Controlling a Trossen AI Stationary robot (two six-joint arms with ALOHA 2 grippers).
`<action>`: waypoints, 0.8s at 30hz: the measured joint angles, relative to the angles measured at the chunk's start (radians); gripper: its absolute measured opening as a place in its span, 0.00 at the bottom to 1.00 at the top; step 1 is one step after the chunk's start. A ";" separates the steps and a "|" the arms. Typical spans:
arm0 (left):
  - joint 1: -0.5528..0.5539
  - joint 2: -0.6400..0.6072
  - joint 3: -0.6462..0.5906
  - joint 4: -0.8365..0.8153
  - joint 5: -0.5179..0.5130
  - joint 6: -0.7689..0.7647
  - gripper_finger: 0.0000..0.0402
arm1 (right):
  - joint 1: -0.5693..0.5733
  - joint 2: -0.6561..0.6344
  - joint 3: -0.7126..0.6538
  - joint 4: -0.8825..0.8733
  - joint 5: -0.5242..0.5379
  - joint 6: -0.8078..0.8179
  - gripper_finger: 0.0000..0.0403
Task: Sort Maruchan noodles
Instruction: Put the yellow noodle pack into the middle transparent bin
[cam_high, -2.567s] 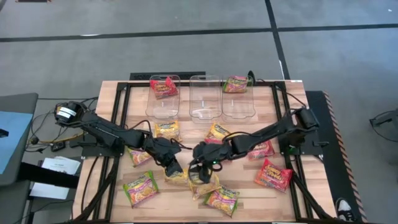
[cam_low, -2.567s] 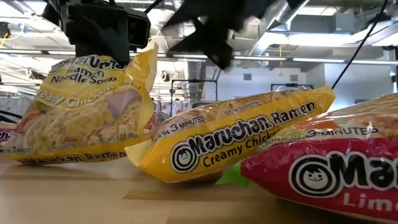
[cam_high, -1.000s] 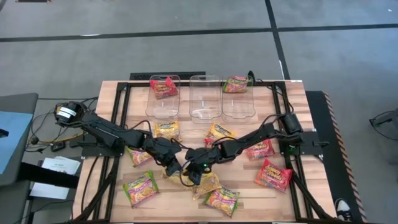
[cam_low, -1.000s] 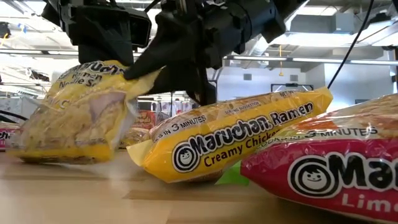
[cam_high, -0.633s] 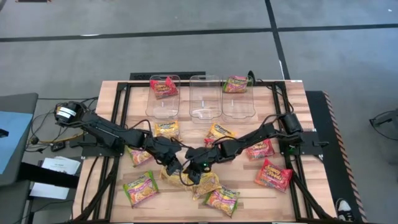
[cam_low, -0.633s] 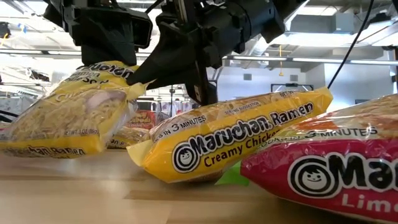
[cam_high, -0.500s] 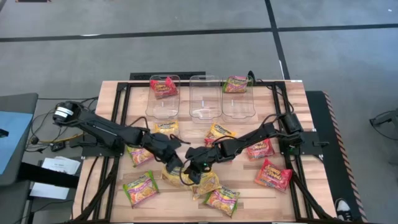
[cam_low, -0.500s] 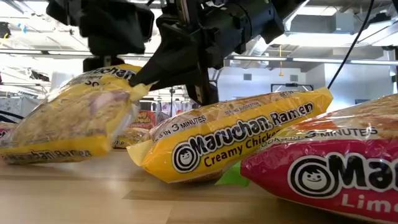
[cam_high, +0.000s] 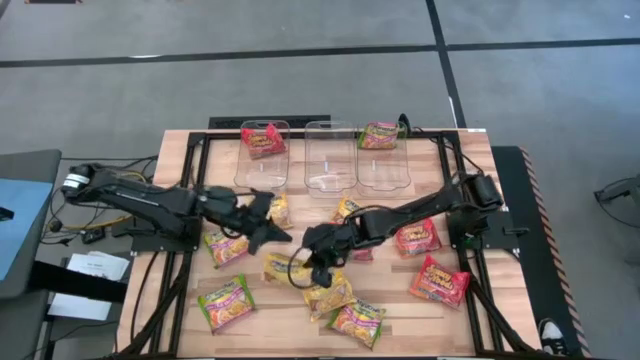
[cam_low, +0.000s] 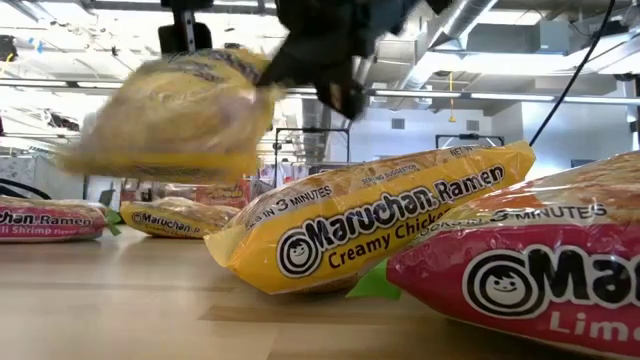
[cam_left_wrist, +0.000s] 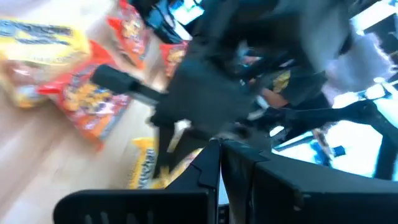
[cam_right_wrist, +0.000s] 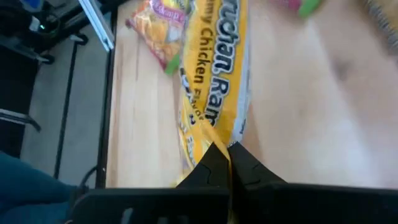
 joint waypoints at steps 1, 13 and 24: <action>0.000 -0.022 -0.003 -0.012 -0.011 0.008 0.00 | -0.007 -0.006 0.010 -0.008 0.002 -0.018 0.00; 0.002 -0.138 -0.005 -0.063 -0.109 0.038 0.00 | -0.127 -0.101 0.109 -0.239 0.007 -0.239 0.00; 0.003 -0.153 -0.002 -0.047 -0.126 0.124 0.00 | -0.292 -0.171 0.224 -0.467 0.007 -0.480 0.00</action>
